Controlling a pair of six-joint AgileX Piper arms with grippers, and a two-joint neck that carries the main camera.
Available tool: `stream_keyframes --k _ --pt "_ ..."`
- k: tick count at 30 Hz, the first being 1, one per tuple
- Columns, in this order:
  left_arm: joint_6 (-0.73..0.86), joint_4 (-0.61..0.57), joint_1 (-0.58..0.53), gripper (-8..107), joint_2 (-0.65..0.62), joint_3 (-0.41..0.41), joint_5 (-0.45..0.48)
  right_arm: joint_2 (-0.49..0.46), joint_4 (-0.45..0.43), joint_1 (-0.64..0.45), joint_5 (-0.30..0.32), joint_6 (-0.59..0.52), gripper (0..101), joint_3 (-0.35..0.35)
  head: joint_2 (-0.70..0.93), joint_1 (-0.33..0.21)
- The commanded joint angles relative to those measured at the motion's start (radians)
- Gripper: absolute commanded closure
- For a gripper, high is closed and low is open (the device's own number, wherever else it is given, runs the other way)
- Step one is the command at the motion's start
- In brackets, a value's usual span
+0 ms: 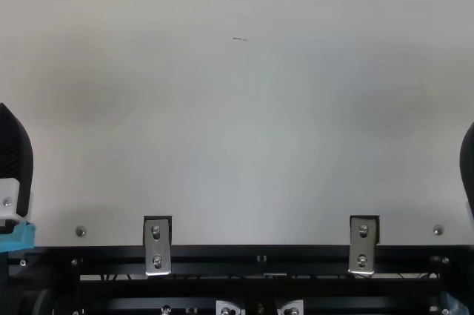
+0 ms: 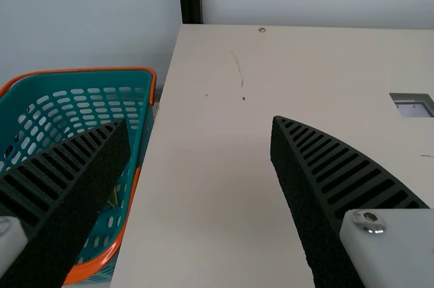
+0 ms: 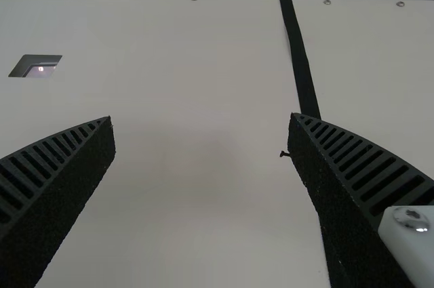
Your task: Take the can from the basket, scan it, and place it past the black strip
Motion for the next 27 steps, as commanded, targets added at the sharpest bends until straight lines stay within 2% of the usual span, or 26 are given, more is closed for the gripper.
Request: stream_keyframes --k 1,27 --pt "0.0 0.0 0.0 9 0.0 0.0 0.0 0.0 0.0 0.0 0.0 0.0 0 0.0 0.009 0.001" --pt "0.0 0.0 0.0 9 0.0 0.0 0.0 0.0 0.0 0.0 0.0 0.0 0 0.0 0.009 0.001"
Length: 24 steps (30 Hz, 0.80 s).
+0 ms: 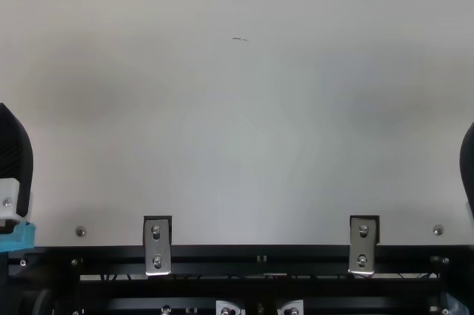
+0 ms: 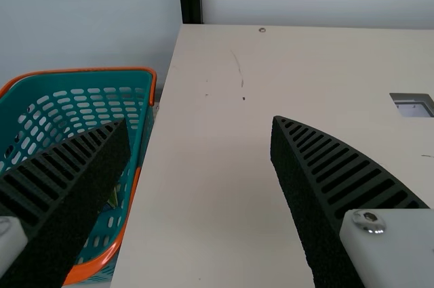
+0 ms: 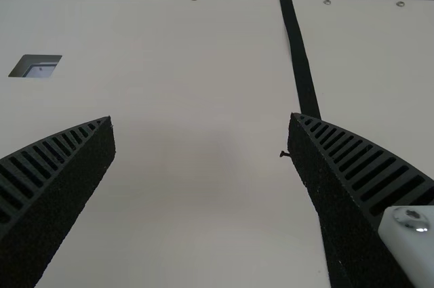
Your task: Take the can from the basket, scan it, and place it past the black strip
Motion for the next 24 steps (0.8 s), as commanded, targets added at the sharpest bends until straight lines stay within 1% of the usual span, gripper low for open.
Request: stream_keyframes --k 1,13,24 --pt "0.0 0.0 0.0 9 0.0 0.0 0.0 0.0 0.0 0.0 0.0 0.0 0 0.0 0.009 0.001" --pt "0.0 0.0 0.0 9 0.0 0.0 0.0 0.0 0.0 0.0 0.0 0.0 0 0.0 0.038 0.003" --pt "0.0 0.0 0.0 9 0.0 0.0 0.0 0.0 0.0 0.0 0.0 0.0 0 0.0 0.178 -0.01"
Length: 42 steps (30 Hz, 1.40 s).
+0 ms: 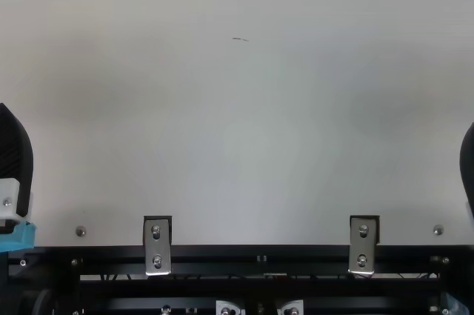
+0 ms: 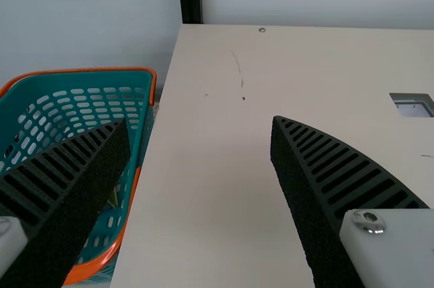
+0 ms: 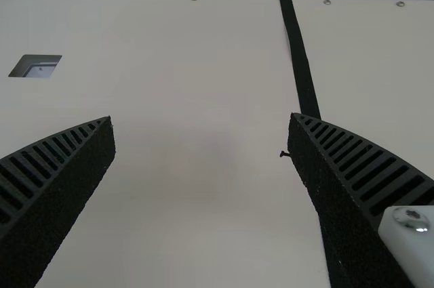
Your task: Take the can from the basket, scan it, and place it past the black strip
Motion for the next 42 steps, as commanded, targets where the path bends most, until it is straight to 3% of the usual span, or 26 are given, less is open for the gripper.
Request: stream_keyframes --k 1,14,21,25,37,42 --pt "0.0 0.0 0.0 9 0.0 0.0 0.0 0.0 0.0 0.0 0.0 0.0 0 0.0 0.045 -0.011" --pt "0.0 0.0 0.0 9 0.0 0.0 0.0 0.0 0.0 0.0 0.0 0.0 0 0.0 0.233 -0.036" --pt "0.0 0.0 0.0 9 0.0 0.0 0.0 0.0 0.0 0.0 0.0 0.0 0 0.0 0.302 -0.076" --pt "0.0 0.0 0.0 9 0.0 0.0 0.0 0.0 0.0 0.0 0.0 0.0 0 0.0 0.326 -0.105" --pt "0.002 0.0 0.001 9 0.004 -0.004 -0.003 0.0 0.0 0.0 0.0 0.0 0 0.0 0.326 -0.105" --pt "-0.009 0.006 0.008 9 0.063 -0.048 -0.035 0.0 0.0 0.0 0.0 0.0 0 0.0 0.326 -0.105"
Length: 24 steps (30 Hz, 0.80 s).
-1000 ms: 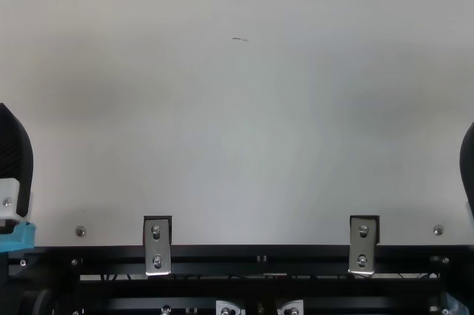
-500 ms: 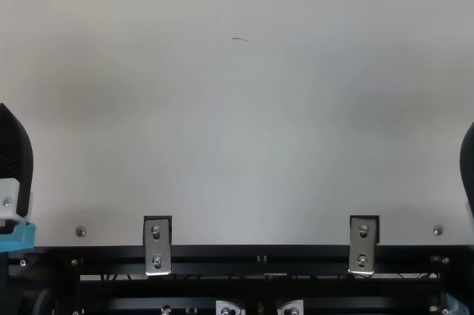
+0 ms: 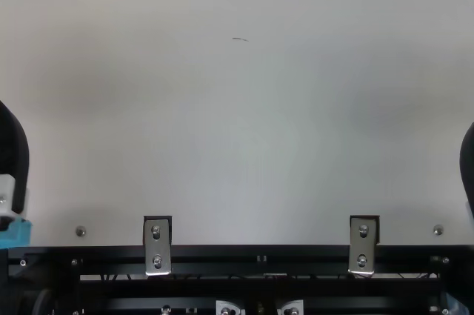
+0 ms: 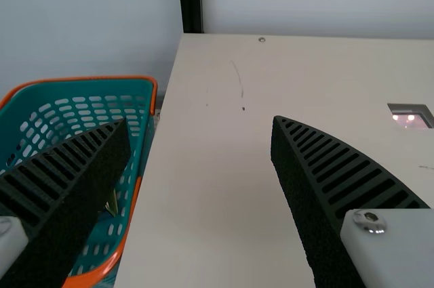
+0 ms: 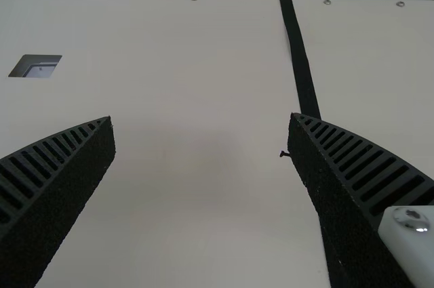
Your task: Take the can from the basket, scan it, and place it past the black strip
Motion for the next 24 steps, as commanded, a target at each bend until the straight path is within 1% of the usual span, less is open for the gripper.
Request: stream_keyframes --k 1,3,5,7,11,16,20,24 --pt "-0.008 0.009 0.008 9 0.037 -0.027 -0.018 0.0 0.0 0.0 0.0 0.0 0 0.0 0.019 -0.034" --pt "-0.04 0.036 0.006 9 0.059 -0.052 -0.022 0.0 0.0 0.0 0.0 0.0 0 0.0 0.019 -0.034" --pt "-0.057 0.053 0.019 9 0.119 -0.09 -0.049 0.0 0.0 0.0 0.0 0.0 0 0.0 0.019 -0.034" --pt "-0.089 0.085 0.023 9 0.157 -0.124 -0.054 0.0 0.0 0.0 0.0 0.0 0 0.0 0.019 -0.034" --pt "-0.132 0.132 0.047 9 0.269 -0.205 -0.075 0.0 0.0 0.0 0.0 0.0 0 0.0 0.019 -0.034" --pt "-0.16 0.173 0.078 9 0.404 -0.317 -0.076 0.0 0.0 0.0 0.0 0.0 0 0.0 0.019 -0.034" --pt "-0.13 0.169 0.122 9 0.513 -0.404 -0.068 0.0 0.0 0.0 0.0 0.0 0 0.0 0.019 -0.034" --pt "-0.063 0.125 0.182 9 0.606 -0.475 -0.058 0.0 0.0 0.0 0.0 0.0 0 0.0 0.019 -0.034"
